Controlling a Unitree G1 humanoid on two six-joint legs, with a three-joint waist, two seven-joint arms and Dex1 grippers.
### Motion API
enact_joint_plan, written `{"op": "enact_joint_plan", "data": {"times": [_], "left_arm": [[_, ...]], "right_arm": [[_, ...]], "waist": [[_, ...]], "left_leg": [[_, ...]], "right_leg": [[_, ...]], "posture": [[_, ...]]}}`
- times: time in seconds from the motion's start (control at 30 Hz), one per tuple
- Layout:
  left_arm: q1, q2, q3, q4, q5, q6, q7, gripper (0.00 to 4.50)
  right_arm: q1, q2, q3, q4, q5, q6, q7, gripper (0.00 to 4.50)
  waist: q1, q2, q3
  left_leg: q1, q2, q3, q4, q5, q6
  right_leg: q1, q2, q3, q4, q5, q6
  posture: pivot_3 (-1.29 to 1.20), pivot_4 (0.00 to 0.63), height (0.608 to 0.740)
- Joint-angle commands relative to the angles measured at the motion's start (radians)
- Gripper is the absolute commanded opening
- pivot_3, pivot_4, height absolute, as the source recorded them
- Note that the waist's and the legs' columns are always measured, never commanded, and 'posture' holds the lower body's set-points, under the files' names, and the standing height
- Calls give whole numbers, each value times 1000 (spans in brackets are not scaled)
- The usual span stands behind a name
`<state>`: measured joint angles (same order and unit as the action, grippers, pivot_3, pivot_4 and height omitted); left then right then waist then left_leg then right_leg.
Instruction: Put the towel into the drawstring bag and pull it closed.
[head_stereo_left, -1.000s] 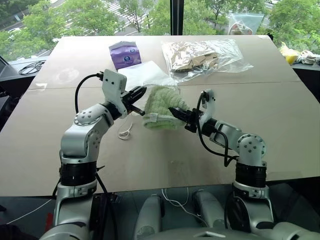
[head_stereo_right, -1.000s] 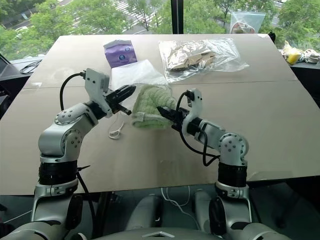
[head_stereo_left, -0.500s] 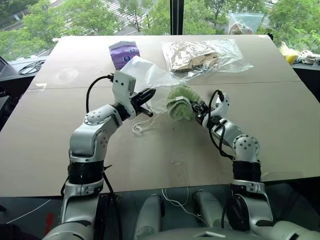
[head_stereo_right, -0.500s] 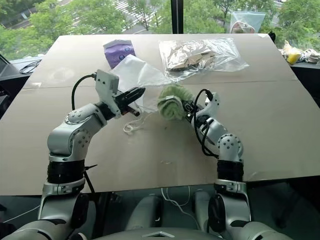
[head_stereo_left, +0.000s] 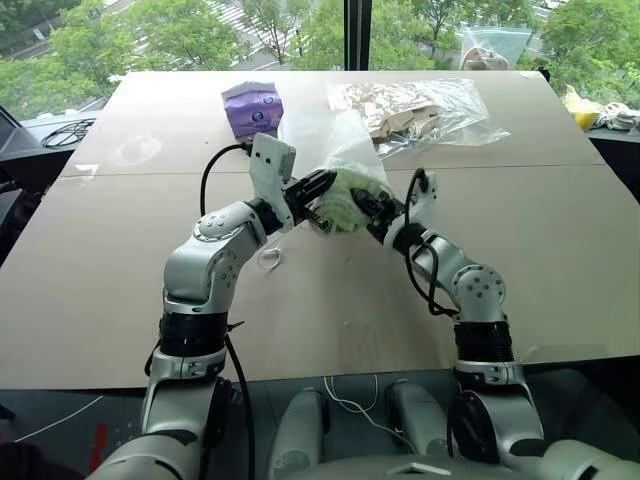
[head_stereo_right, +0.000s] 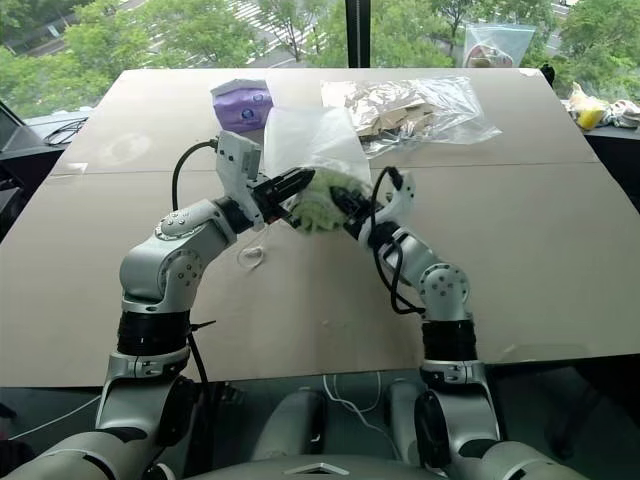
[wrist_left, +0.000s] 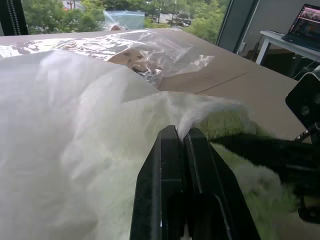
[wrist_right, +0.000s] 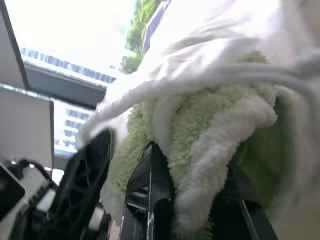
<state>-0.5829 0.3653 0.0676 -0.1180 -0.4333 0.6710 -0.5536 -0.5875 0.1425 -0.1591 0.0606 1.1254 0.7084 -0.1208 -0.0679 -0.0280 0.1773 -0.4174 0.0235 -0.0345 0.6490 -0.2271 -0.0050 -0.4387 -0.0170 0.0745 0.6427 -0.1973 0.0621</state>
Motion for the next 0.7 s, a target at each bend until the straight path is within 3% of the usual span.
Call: {"op": "enact_joint_plan", "data": {"times": [0.03, 0.1, 0.2, 0.33, 0.4, 0.47, 0.57, 0.67, 0.7], "left_arm": [[-23, -7, -8, -8, -12, -15, -13, 0], [-29, -17, -12, -5, -12, -16, -12, 0], [-34, -44, -12, -12, -25, -7, 0, 0], [-39, -86, -26, -36, -30, 8, 18, 0], [-44, -105, -19, -42, -40, 16, 35, 0], [-46, -119, -17, -48, -48, 24, 48, 0], [-45, -122, -21, -54, -51, 27, 55, 0], [-47, -132, -11, -56, -67, 38, 71, 0], [-48, -134, -13, -56, -67, 40, 72, 0]], "right_arm": [[-87, 141, 2, -37, 61, -45, -22, 26], [-102, 167, -36, -23, 92, -103, -81, 26], [-85, 69, 150, -51, -61, -29, -11, 26], [-104, 148, 44, 9, 4, -120, -104, 26], [-114, 72, 118, 24, -99, -107, -73, 26], [-113, 69, 138, 10, -96, -91, -30, 26], [-155, 131, 8, 69, -41, -201, -121, 26], [-154, 60, 149, 43, -149, -141, -4, 26], [-161, 85, 123, 46, -146, -174, -12, 26]], "waist": [[-4, 0, 0], [-1, 0, 0], [-2, 0, 0], [5, 0, 0], [11, 0, 0], [5, 0, 0], [2, 0, 0], [-4, 0, 0], [-7, 0, 0]], "left_leg": [[0, 0, 0, 0, 0, 0], [0, 1, -1, -1, 0, 0], [0, 0, 0, -1, 0, 0], [0, 0, 0, -1, 0, 0], [0, 0, -1, 0, 0, 0], [-1, 0, 0, 1, 0, 0], [0, 0, 0, 1, 0, 0], [0, 0, -1, 1, 0, 0], [0, 0, 0, 1, 0, 0]], "right_leg": [[0, 0, 0, 0, 0, 0], [0, 1, 0, 0, 0, 0], [0, 0, 0, 0, 0, 0], [0, 0, 0, 0, 0, 0], [1, 0, -1, 0, 0, 0], [0, 0, 0, 0, 0, 0], [0, 0, 0, 0, 0, 0], [0, 0, 0, 0, 0, 0], [0, 0, 0, 0, 0, 0]], "posture": [[0, 150, 740], [0, 150, 740], [0, 150, 740], [0, 150, 740], [0, 150, 740], [0, 150, 740], [0, 150, 740], [0, 150, 740], [0, 150, 740]]}}
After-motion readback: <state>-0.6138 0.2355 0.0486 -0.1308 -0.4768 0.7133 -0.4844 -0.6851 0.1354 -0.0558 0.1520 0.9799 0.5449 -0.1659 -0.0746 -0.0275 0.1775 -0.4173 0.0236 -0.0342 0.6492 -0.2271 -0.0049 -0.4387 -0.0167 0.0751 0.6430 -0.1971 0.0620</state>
